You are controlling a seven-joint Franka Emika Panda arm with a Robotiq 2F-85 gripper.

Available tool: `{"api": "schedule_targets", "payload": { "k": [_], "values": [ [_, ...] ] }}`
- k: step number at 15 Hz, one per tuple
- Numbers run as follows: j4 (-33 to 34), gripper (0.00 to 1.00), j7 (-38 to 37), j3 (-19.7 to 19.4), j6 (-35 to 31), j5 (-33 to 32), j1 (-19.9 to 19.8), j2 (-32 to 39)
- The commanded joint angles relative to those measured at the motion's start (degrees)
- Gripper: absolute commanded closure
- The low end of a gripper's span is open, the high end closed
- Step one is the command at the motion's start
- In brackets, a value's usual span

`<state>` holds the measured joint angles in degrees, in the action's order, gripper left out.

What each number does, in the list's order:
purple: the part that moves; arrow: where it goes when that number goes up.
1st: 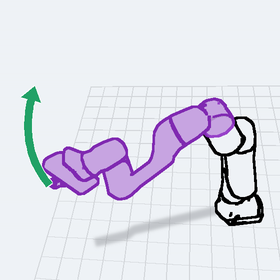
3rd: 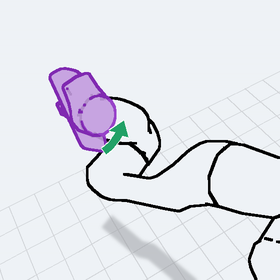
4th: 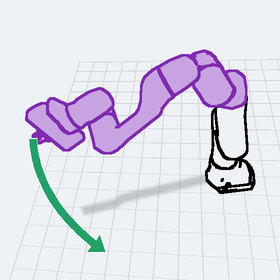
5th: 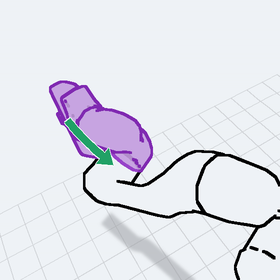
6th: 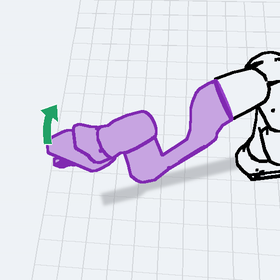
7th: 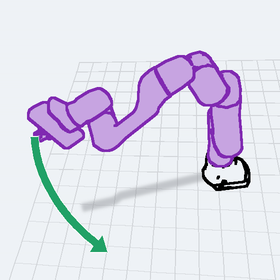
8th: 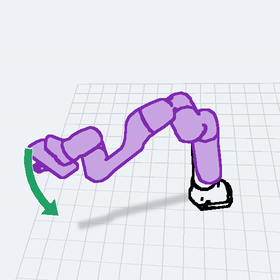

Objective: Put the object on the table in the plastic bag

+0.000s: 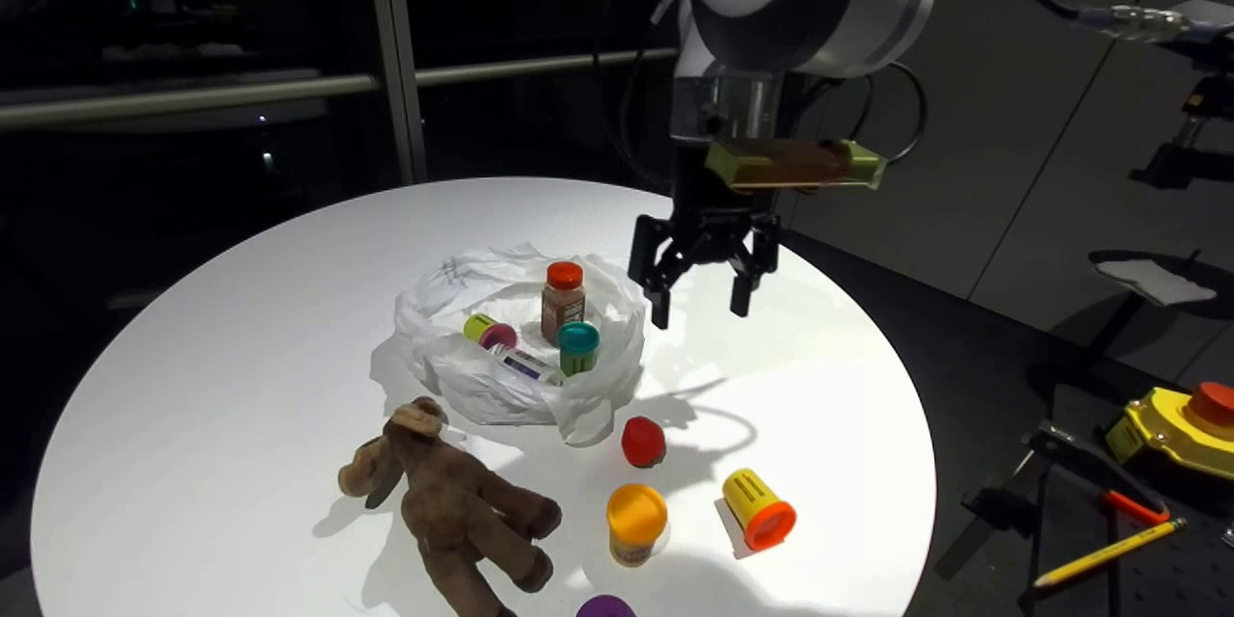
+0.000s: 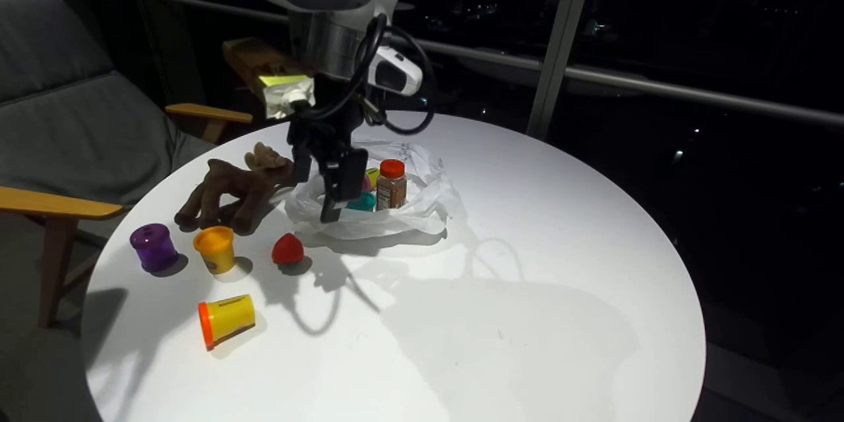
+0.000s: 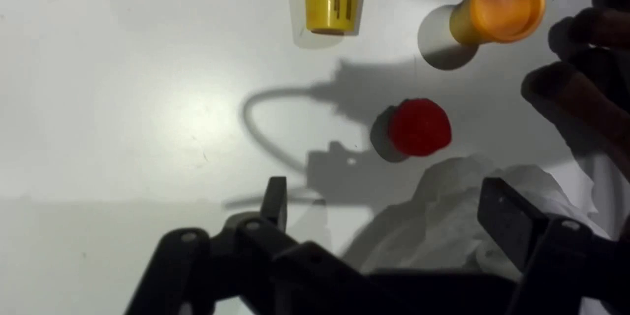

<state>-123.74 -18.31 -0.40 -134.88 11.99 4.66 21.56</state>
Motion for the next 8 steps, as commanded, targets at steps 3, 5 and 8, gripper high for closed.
{"api": "schedule_targets", "payload": {
  "k": [3, 5, 8],
  "values": [
    [-13.41, 0.0, 6.77, 1.69, -4.73, 2.61, -2.41, -3.86],
    [-14.82, 0.0, 12.15, 3.29, -6.85, 4.5, -3.62, -3.04],
    [-15.78, 0.0, 18.12, 5.23, -9.69, 6.74, -4.7, -2.59]
  ]
}}
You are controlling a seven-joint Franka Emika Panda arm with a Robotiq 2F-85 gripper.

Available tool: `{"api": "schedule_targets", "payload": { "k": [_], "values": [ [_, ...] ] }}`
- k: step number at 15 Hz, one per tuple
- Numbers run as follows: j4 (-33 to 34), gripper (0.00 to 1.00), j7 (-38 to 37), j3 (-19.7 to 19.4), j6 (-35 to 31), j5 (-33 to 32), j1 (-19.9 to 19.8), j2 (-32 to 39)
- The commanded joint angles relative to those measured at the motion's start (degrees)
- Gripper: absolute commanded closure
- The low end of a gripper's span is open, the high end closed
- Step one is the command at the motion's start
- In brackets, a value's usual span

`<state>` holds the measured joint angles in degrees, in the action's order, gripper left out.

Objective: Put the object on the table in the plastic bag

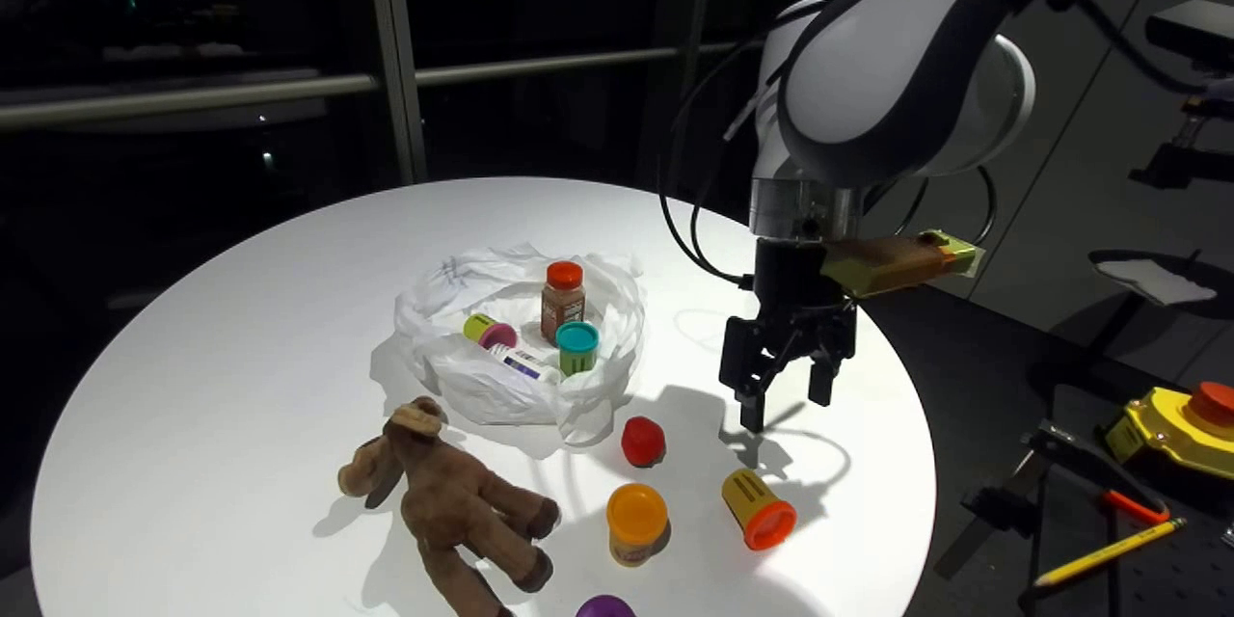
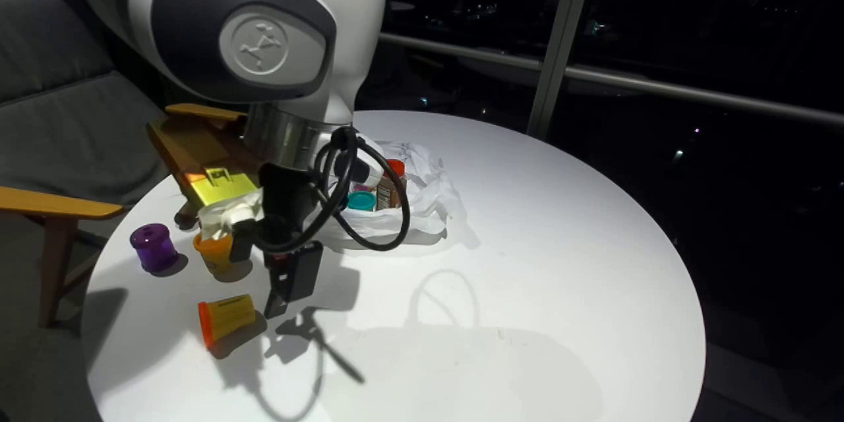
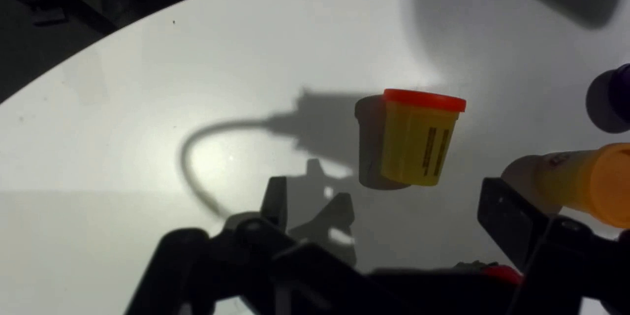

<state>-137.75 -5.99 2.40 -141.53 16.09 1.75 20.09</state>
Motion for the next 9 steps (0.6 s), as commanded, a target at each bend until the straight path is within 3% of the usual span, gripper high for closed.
{"api": "schedule_targets", "payload": {
  "k": [1, 6, 9],
  "values": [
    [-1.76, 0.0, 7.25, 2.98, -3.16, 3.16, -2.06, -1.01],
    [0.06, 0.0, 10.02, 3.94, -1.66, 2.7, -2.3, 1.63],
    [-0.25, 0.0, 9.75, 5.89, -4.26, 4.18, -1.58, 4.11]
  ]
}}
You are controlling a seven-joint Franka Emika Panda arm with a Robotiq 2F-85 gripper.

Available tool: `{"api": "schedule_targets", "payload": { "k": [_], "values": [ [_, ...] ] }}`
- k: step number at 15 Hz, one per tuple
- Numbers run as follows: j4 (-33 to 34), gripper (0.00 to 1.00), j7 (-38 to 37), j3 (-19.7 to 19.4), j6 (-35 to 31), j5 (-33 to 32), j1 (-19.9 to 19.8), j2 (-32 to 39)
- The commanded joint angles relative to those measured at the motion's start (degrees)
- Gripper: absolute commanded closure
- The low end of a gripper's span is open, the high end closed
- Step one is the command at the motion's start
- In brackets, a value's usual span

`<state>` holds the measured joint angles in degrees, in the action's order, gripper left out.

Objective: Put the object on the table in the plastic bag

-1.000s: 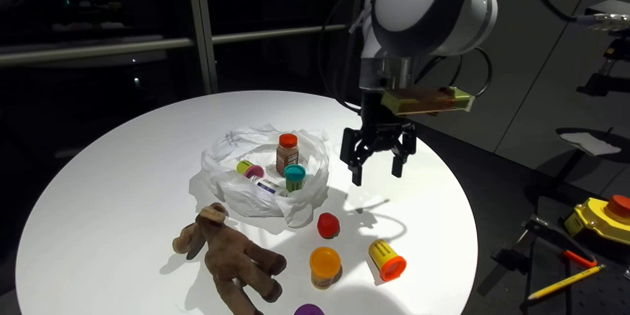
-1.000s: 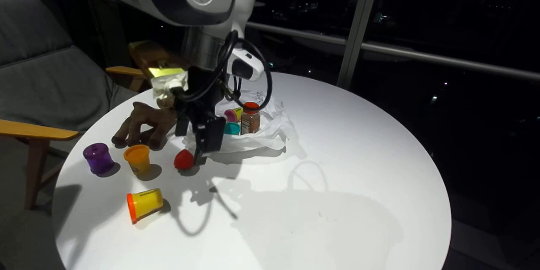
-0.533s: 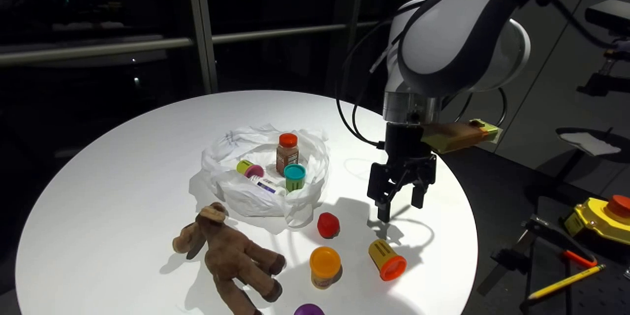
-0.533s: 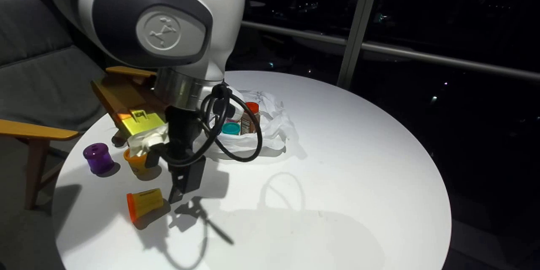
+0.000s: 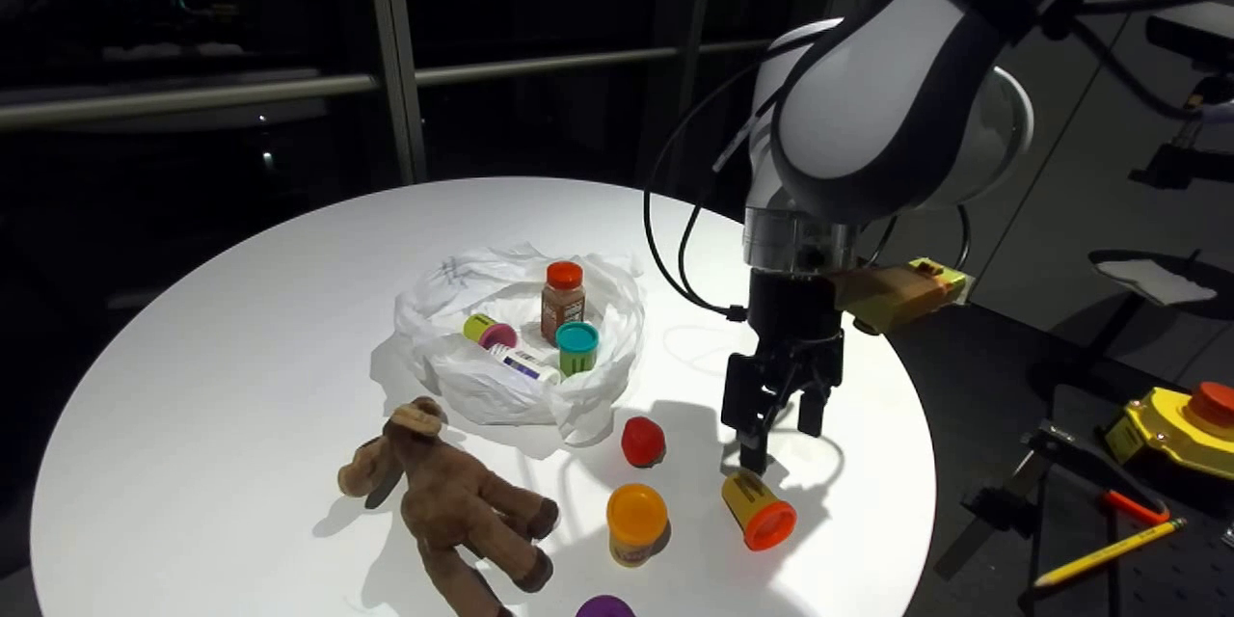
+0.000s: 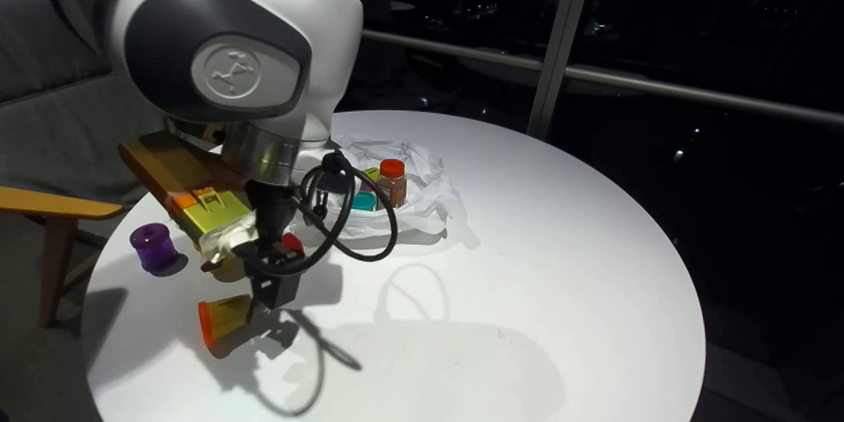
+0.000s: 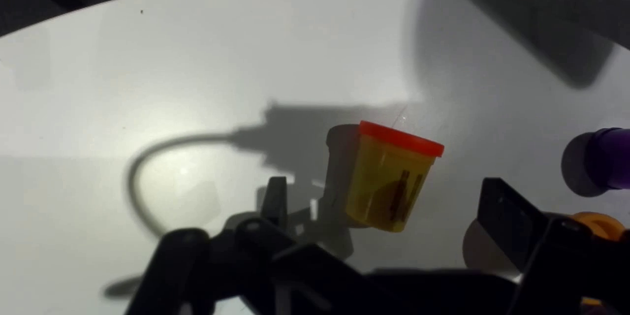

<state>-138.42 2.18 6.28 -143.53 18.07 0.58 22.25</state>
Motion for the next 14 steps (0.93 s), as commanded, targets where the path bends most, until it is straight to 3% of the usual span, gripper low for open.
{"api": "schedule_targets", "payload": {
  "k": [1, 10, 11, 12, 14],
  "values": [
    [0.53, 0.0, 1.33, 2.57, -3.0, 2.53, -0.4, 2.73],
    [-0.43, 0.0, -2.54, 4.11, -15.45, 1.71, 1.14, 7.95],
    [-0.48, 0.25, -2.98, 3.94, -16.67, 1.28, 1.42, 8.48],
    [-0.51, 0.25, -3.47, 3.64, -17.84, 0.86, 1.75, 8.96],
    [-1.06, 0.41, -4.4, 3.39, -19.99, 0.35, 2.21, 9.14]
  ]
}}
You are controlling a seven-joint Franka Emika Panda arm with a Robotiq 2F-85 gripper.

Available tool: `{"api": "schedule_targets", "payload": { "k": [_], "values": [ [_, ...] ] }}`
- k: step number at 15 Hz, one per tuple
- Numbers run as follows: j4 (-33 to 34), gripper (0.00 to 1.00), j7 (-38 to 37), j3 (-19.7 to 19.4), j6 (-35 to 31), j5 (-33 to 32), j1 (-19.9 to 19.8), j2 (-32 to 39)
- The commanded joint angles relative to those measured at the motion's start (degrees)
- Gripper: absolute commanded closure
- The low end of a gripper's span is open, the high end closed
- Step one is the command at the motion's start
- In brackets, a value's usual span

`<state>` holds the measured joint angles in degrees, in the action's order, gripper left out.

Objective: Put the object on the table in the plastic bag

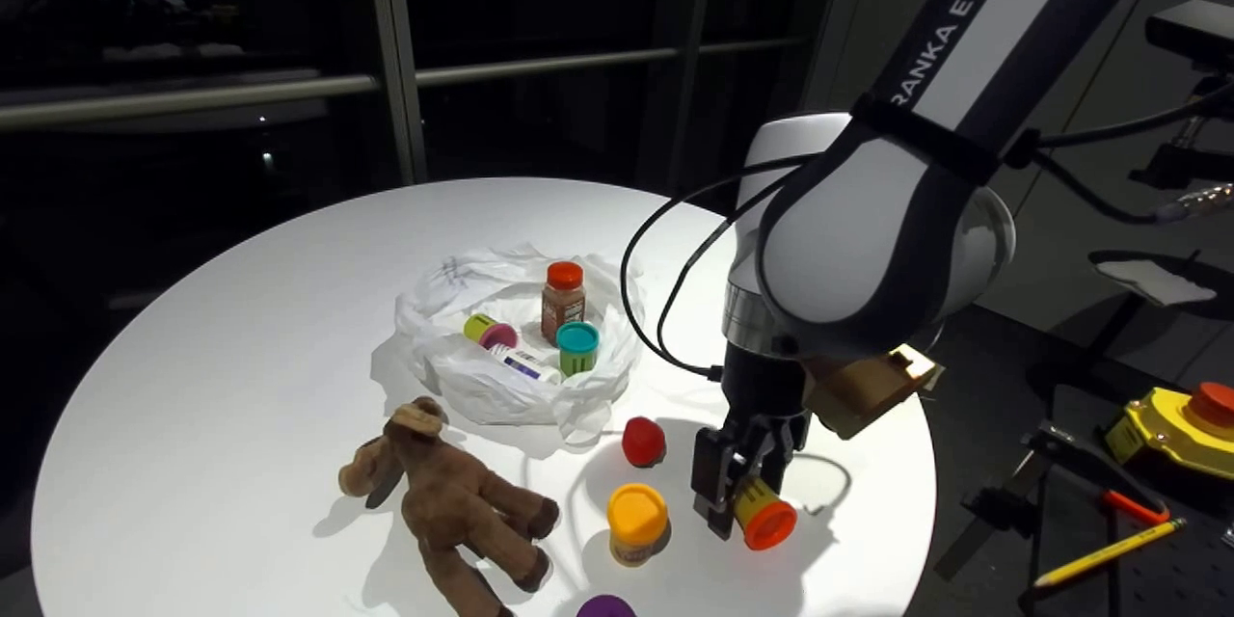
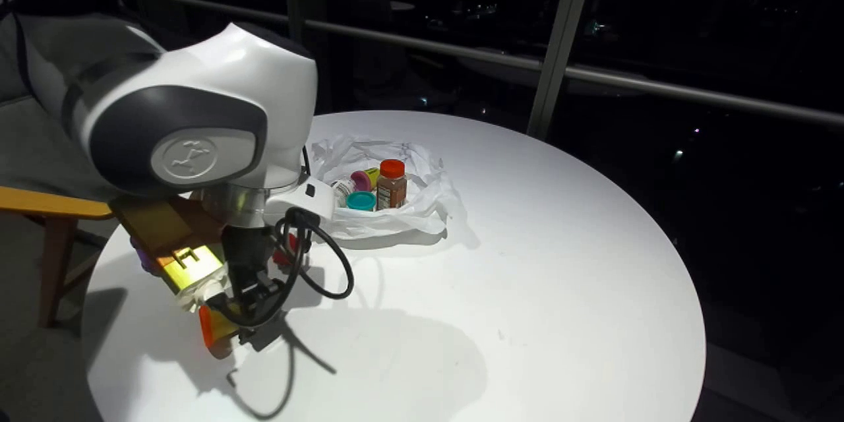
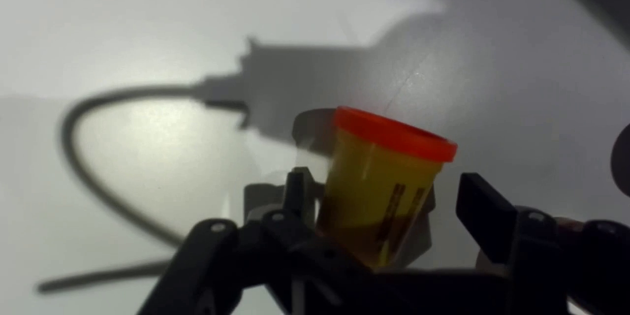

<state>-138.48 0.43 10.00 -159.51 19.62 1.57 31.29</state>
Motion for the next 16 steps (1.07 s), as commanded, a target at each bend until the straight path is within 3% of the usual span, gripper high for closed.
{"api": "schedule_targets", "payload": {
  "k": [1, 5, 6, 10, 13, 16],
  "values": [
    [-1.21, 0.51, -2.94, -0.62, -4.5, -1.61, 1.19, -0.13],
    [-2.08, 0.8, -5.16, -2.28, -5.48, -2.97, 1.47, -2.23],
    [-1.9, 0.83, -5.75, -2.72, -5.47, -3.28, 1.58, -2.89],
    [1.82, 0.82, -7.98, -3.89, 0.14, -4.7, 1.48, -6.07],
    [9.1, 0.82, -9.02, -4.03, 5.66, -5.59, 1.73, -7.36],
    [18.95, 0.83, -8.89, -3.95, 5.53, -6.94, 2.44, -5.39]
  ]
}}
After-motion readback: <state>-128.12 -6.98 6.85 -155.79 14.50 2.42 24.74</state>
